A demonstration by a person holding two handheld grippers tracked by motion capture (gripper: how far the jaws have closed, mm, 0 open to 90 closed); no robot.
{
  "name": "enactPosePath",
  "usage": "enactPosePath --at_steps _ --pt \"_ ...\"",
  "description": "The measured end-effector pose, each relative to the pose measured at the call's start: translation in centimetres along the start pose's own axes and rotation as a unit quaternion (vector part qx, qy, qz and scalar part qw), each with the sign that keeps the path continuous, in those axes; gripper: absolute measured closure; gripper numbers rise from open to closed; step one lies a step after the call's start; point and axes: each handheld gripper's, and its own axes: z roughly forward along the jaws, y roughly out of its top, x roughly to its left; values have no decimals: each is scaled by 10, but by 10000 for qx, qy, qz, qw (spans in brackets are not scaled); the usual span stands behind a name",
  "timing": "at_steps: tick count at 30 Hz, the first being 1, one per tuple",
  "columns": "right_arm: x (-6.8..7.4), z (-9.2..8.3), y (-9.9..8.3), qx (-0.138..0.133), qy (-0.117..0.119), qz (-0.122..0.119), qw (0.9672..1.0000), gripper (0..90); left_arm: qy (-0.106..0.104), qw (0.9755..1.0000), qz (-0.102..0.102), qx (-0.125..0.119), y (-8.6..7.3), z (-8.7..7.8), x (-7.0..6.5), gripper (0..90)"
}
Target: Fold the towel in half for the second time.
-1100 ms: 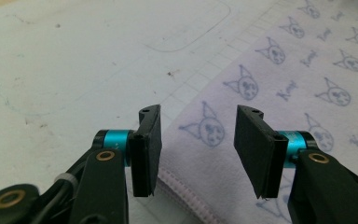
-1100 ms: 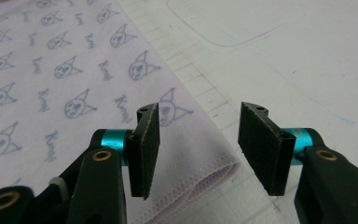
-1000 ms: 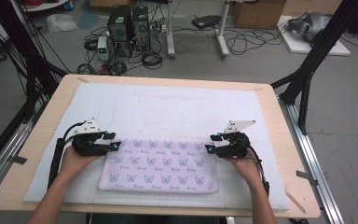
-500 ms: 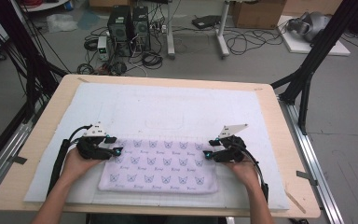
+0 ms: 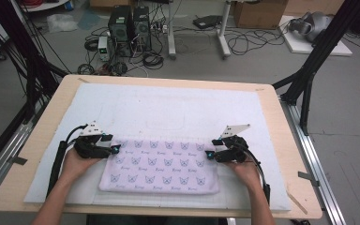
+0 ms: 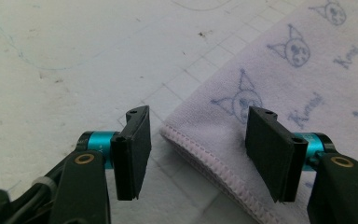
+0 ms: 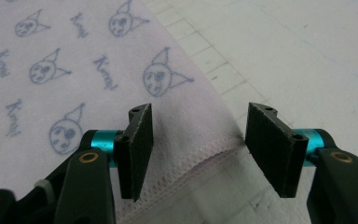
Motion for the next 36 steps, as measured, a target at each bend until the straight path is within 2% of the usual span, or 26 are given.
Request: enactPosePath --at_steps 6,7,8,9,10,11,12,13,16,17,19,22,24,25,28,29,30,31,32,33,34,35,36 --pt "-4 4 -3 82 137 193 9997 428 -78 9999 -30 82 1 3 -1 457" --pt "-6 4 -4 59 209 282 9994 472 -150 9998 -74 99 0 3 0 473" --pt "-6 4 -4 59 209 282 9994 472 -150 9998 -74 99 0 3 0 507" --pt "-7 3 -5 43 306 314 9990 542 -169 9998 -26 106 1 2 -1 531" --pt "-7 3 -5 43 306 314 9990 542 -169 9998 -26 106 1 2 -1 545" --pt "-6 3 -5 60 451 360 9983 634 -173 9998 18 126 2 2 -3 565" --pt "-6 3 -5 60 451 360 9983 634 -173 9998 18 126 2 2 -3 606" --pt "-5 4 -5 61 614 371 9974 709 -254 9996 68 141 2 1 -4 648" --pt "-5 4 -4 62 625 353 9974 733 -254 9995 106 159 3 1 -6 738" --pt "-3 3 -4 92 613 342 9975 744 -167 9995 199 178 4 0 -10 749" --pt "-2 2 -2 91 589 270 9979 756 -92 9995 253 173 5 -1 -12 785" --pt "0 0 0 105 533 173 9984 765 -17 9995 283 167 7 -2 -14 801" --pt "0 -4 2 11 526 157 9985 771 46 9994 307 148 9 -3 -14 811" --pt "-2 -8 5 -108 515 143 9985 773 84 9994 311 112 12 -4 -14 813" --pt "-3 -11 10 -104 440 103 9989 774 189 9993 321 -29 20 -5 -13 815" --pt "-5 -13 18 -82 339 39 9994 774 294 9989 344 -126 30 -5 -11 815" --pt "-5 -13 18 -82 339 39 9994 774 294 9989 344 -126 30 -5 -11 814" --pt "-13 -16 27 -133 190 36 9997 773 411 9984 325 -230 40 -5 -6 814" --pt "-13 -16 27 -133 190 36 9997 773 411 9984 325 -230 40 -5 -6 814" --pt "-20 -19 34 -214 43 47 9998 773 501 9978 269 -348 50 -4 1 814" --pt "-20 -19 34 -214 43 47 9998 773 501 9978 269 -348 50 -4 1 814" --pt "-30 -21 42 -315 -37 128 9994 773 570 9973 208 -418 59 -4 8 814" --pt "-30 -21 42 -315 -37 128 9994 773 570 9973 208 -418 59 -4 8 815"
